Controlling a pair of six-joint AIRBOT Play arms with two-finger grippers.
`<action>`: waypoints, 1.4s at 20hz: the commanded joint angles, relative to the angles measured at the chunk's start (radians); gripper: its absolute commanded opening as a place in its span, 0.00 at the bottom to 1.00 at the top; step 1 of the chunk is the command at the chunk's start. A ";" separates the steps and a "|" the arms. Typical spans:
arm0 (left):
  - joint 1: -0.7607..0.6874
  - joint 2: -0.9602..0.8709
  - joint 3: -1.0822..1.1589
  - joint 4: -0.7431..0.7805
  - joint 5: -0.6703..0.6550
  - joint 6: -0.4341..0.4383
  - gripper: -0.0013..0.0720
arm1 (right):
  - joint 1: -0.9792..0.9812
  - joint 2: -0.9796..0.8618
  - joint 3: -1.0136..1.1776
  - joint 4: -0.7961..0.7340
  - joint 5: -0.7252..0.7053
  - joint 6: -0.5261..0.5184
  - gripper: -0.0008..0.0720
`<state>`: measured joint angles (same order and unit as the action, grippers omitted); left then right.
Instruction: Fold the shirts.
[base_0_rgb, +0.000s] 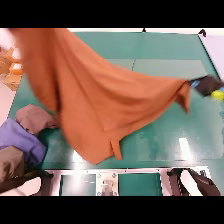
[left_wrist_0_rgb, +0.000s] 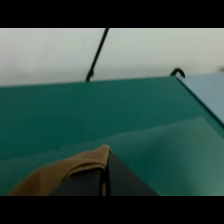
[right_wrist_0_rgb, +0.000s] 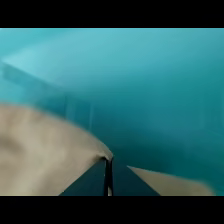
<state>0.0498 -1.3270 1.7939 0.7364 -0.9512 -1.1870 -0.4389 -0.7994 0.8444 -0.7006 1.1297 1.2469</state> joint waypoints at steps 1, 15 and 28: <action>-0.119 -0.329 -0.026 -0.116 0.100 0.145 0.04 | 0.018 -0.173 -0.230 0.003 -0.206 -0.030 0.03; 0.076 -0.567 0.195 -0.138 -0.589 -0.244 0.99 | -0.093 -0.576 0.173 -0.163 0.011 -0.051 0.74; 0.055 0.080 -1.024 0.174 -0.345 -0.260 0.99 | -0.212 -0.576 0.169 -0.163 0.053 -0.025 0.74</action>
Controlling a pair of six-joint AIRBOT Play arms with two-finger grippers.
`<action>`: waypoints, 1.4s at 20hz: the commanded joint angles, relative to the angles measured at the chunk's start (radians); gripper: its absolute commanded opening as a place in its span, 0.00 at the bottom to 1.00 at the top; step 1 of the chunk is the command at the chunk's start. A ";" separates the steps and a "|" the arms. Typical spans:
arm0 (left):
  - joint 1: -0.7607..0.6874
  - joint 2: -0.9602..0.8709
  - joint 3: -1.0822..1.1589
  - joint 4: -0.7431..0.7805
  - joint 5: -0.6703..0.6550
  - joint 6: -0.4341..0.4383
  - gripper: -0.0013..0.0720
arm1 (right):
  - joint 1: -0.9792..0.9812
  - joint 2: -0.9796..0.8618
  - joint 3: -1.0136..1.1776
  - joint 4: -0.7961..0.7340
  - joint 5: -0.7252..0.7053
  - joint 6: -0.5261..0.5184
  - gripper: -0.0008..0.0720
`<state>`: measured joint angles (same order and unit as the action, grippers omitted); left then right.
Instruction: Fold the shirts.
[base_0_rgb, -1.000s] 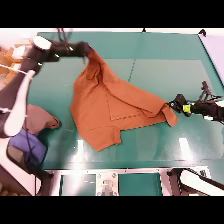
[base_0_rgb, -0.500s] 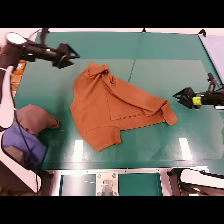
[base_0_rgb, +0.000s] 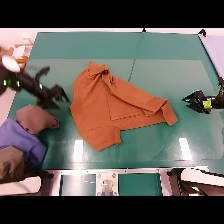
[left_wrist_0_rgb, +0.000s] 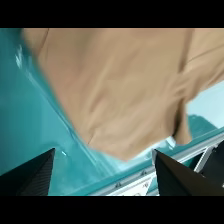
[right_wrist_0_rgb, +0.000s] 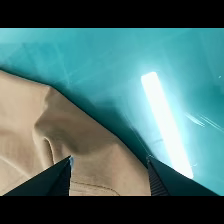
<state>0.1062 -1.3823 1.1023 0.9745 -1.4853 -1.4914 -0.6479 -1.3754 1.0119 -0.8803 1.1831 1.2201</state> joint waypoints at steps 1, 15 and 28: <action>-0.002 0.142 -0.430 -0.140 0.246 0.080 0.99 | -0.002 0.000 0.001 0.019 -0.004 0.002 0.74; -0.052 0.140 -0.470 -0.302 0.547 0.243 0.04 | -0.005 0.000 0.001 0.019 0.023 0.021 0.74; 0.069 0.084 -0.381 -0.261 0.504 0.367 0.05 | 0.087 0.138 -0.498 -0.079 0.048 0.186 0.74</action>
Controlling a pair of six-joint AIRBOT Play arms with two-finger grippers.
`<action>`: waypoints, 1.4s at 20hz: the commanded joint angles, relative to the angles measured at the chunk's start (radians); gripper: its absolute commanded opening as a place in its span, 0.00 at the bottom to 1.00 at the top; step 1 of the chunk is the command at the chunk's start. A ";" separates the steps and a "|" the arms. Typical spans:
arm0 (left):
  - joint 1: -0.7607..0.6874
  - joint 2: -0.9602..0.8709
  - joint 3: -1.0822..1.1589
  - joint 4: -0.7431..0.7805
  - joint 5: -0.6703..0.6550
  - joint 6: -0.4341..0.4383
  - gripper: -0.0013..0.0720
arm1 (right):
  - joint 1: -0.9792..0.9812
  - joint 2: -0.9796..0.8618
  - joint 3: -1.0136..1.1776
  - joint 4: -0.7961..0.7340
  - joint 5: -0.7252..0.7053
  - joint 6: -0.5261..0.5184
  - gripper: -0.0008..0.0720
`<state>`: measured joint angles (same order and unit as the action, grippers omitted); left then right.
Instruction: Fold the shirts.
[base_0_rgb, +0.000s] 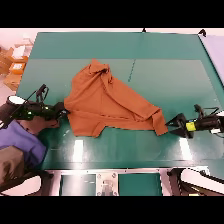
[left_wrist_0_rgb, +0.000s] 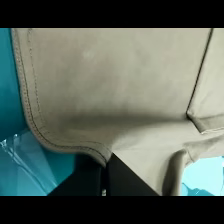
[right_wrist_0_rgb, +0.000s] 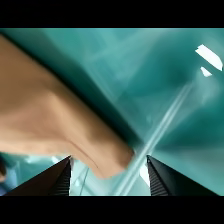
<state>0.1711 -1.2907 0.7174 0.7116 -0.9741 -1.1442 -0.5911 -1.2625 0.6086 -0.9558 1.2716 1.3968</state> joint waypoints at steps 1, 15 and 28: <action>0.004 -0.008 0.003 0.000 -0.007 0.020 0.05 | 0.049 0.026 -0.113 0.003 -0.087 0.010 0.74; 0.004 0.140 0.414 0.001 -0.345 -0.056 0.04 | 0.146 0.262 0.332 0.304 0.159 -0.020 0.03; 0.004 0.339 1.548 -0.055 -0.129 -0.112 0.04 | -0.200 0.493 1.250 0.560 -0.278 0.006 0.03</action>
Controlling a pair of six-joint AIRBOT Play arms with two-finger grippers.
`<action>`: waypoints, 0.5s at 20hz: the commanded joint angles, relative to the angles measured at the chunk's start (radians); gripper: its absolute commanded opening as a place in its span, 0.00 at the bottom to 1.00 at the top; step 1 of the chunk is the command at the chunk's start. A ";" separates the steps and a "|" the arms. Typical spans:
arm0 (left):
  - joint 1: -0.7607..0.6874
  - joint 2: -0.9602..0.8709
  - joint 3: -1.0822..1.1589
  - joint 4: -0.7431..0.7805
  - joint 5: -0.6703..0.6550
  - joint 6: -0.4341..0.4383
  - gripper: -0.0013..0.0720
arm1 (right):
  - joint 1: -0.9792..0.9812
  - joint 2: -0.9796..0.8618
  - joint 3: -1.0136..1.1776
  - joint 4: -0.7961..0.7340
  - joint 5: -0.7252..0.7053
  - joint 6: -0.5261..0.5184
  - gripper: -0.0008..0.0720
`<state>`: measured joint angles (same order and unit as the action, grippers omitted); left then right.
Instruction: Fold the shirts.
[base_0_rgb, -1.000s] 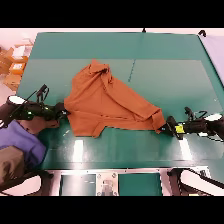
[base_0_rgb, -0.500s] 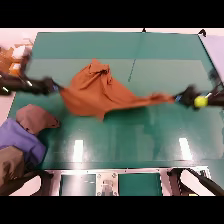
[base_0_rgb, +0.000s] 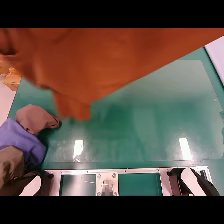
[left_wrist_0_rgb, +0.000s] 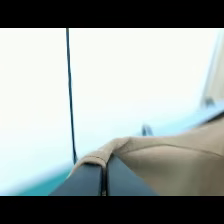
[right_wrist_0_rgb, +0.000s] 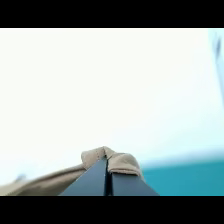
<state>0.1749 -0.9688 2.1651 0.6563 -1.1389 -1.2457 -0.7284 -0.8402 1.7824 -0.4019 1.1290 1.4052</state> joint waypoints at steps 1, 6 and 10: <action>0.000 0.017 0.100 -0.001 0.005 -0.019 0.04 | -0.065 0.091 0.077 -0.007 -0.140 -0.002 0.03; 0.000 0.016 -0.013 -0.037 -0.025 -0.021 0.04 | -0.065 0.104 0.076 -0.022 -0.084 -0.002 0.03; 0.000 0.015 -0.188 -0.038 -0.030 0.027 0.04 | -0.061 0.103 -0.031 -0.029 -0.018 -0.002 0.03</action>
<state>0.1749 -0.9535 2.0815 0.6254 -1.1610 -1.2541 -0.7902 -0.7395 1.8149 -0.4217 1.0771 1.4036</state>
